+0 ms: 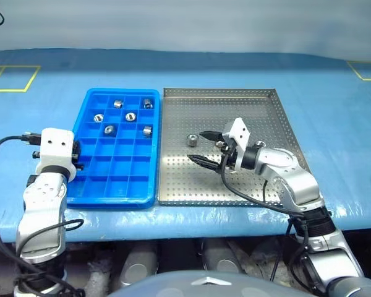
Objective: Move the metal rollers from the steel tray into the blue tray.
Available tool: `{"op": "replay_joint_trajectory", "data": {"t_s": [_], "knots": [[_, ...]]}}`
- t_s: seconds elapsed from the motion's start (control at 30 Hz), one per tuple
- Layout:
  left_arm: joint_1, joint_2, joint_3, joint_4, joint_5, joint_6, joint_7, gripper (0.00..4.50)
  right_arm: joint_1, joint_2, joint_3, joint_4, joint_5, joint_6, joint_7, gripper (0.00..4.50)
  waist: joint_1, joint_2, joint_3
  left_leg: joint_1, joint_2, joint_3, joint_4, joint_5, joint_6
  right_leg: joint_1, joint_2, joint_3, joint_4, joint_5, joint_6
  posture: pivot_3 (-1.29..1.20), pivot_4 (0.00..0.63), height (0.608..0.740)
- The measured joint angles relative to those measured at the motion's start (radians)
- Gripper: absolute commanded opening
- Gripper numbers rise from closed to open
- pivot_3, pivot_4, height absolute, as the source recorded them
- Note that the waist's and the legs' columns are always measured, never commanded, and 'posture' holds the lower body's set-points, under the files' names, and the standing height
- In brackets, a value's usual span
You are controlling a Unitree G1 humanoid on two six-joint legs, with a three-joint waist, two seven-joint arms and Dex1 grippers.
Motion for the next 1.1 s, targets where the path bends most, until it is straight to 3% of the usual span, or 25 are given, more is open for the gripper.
{"op": "replay_joint_trajectory", "data": {"t_s": [0.5, 0.77, 0.9, 1.1], "knots": [[-0.070, -0.034, -0.076, 0.168, 0.012, -0.071, 0.003, 1.71, 0.021, -0.007, -0.005, -0.022, -0.016, -0.001, -0.010, 4.50, -0.001, 0.000, 0.000, -0.001, 0.000, -0.004, 0.000, 0.000, -0.001, 0.000, -0.004, -0.004, -0.001, 0.000, -0.001, -0.02, 0.150, 0.740], [-0.069, -0.036, -0.073, 0.167, -0.009, -0.069, -0.017, 4.29, 0.023, -0.008, -0.006, -0.029, -0.016, -0.001, -0.011, 4.50, 0.000, 0.000, 0.000, -0.001, 0.000, -0.004, 0.000, 0.000, -0.001, 0.000, -0.004, -0.004, -0.001, 0.000, -0.001, -0.01, 0.150, 0.740], [-0.076, -0.067, -0.068, 0.166, -0.031, -0.091, -0.021, 4.29, 0.023, -0.008, -0.007, -0.030, -0.016, -0.002, -0.012, 4.50, 0.000, 0.000, 0.000, -0.001, 0.000, -0.004, 0.000, 0.000, -0.001, 0.001, -0.005, -0.005, -0.001, 0.000, -0.001, -0.04, 0.150, 0.740], [-0.210, -0.173, -0.135, 0.132, -0.196, -0.212, -0.152, 4.29, 0.052, -0.020, -0.044, -0.063, -0.018, -0.004, -0.044, 4.50, 0.004, 0.000, 0.000, -0.004, -0.003, -0.008, 0.003, 0.000, -0.001, 0.001, -0.008, -0.008, -0.002, 0.000, -0.001, -0.11, 0.150, 0.740]]}}
